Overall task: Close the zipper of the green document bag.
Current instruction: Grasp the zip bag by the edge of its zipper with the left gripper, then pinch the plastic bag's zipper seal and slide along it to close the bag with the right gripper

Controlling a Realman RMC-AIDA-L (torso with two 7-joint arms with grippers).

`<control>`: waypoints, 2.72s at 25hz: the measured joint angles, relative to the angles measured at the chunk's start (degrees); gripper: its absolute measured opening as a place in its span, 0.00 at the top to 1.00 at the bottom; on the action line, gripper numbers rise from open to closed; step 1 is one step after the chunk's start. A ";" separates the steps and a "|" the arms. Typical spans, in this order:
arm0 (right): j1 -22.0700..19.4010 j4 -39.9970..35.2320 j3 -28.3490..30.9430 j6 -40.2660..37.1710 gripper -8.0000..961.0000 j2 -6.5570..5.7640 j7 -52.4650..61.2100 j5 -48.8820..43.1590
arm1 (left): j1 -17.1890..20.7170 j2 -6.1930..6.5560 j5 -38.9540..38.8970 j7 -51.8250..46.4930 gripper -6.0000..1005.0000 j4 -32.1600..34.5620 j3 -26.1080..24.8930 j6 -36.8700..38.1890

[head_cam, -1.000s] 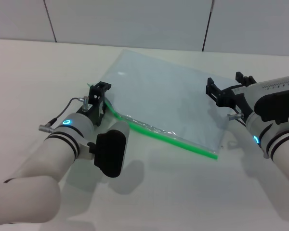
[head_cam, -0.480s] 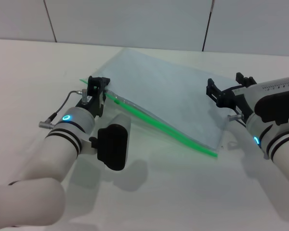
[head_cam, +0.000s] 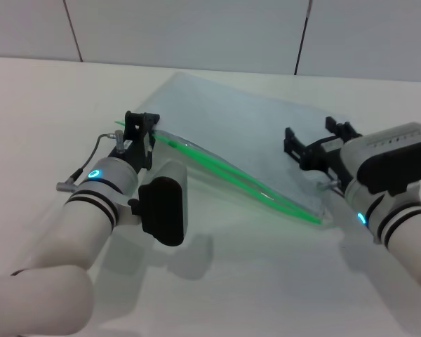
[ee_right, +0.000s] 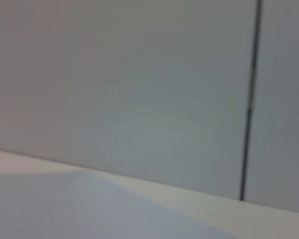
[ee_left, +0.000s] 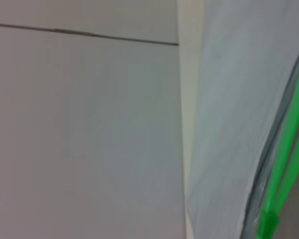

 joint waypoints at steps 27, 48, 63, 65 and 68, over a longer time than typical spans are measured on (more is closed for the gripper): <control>-5.35 -13.40 -0.68 4.36 0.25 -2.97 -0.17 -29.15 | 3.65 0.01 12.77 -4.11 0.94 0.57 0.19 -9.78; -3.87 -13.12 -0.69 4.19 0.26 -2.61 -1.59 -30.39 | 4.98 -0.13 22.84 -3.33 0.93 2.86 0.19 -12.05; -4.20 -12.12 -0.39 4.76 0.41 -2.05 -3.23 -30.38 | 5.13 -0.19 24.14 -1.94 0.93 3.56 0.19 -12.74; -4.25 -11.69 -0.34 4.82 0.52 -1.76 -3.24 -30.36 | 5.18 -0.19 24.50 -1.94 0.92 3.57 0.18 -12.74; -4.30 -11.33 -0.32 4.87 0.55 -1.54 -3.25 -30.12 | 5.44 -0.17 25.23 -1.94 0.92 3.82 0.18 -12.74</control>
